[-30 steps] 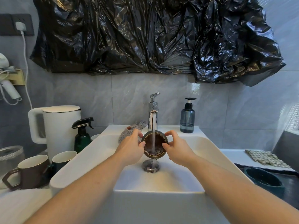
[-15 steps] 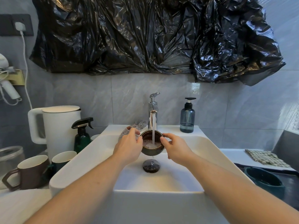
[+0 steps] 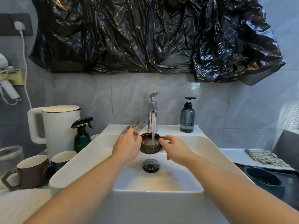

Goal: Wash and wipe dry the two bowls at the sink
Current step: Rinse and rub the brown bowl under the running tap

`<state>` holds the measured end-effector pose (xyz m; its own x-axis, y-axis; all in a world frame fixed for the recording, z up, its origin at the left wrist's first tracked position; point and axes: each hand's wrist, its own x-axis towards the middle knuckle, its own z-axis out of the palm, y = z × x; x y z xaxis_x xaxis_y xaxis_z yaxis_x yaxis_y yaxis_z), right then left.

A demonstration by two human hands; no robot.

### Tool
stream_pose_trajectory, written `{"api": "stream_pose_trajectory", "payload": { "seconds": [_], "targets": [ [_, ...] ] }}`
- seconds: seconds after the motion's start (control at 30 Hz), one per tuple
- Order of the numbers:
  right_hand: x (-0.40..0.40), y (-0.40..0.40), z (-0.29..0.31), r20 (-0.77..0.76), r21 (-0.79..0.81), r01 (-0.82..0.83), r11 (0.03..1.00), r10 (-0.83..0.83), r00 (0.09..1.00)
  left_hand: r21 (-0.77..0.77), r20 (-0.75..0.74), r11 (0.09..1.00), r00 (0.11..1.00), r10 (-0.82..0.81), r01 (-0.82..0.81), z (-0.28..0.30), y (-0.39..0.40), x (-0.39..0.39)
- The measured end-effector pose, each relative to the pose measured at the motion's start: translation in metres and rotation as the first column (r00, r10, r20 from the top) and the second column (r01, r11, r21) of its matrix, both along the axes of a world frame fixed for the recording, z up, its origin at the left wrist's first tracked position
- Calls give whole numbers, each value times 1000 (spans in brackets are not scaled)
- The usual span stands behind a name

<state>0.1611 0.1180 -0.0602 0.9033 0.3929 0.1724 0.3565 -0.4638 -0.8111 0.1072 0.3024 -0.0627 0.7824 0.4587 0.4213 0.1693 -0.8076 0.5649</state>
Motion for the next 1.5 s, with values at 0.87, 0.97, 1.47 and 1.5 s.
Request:
{"api": "stream_pose_trajectory", "payload": {
  "seconds": [0.87,0.97,1.47,1.5],
  "targets": [
    [8,2,-5,-127,-181,-64,981,41,991,-6,-17,999,999,-34,33,-9,9,8],
    [7,2,-4,-139,-182,-54,982,29,990,-31,-27,997,997,-65,64,-10,9,8],
    [12,-1,-7,-117,-193,7,981,-30,993,-57,-87,984,981,-171,166,-8,6,3],
    [12,-1,-7,-110,-187,16,982,-37,993,-60,-89,983,980,-177,173,-8,6,3]
  ]
}}
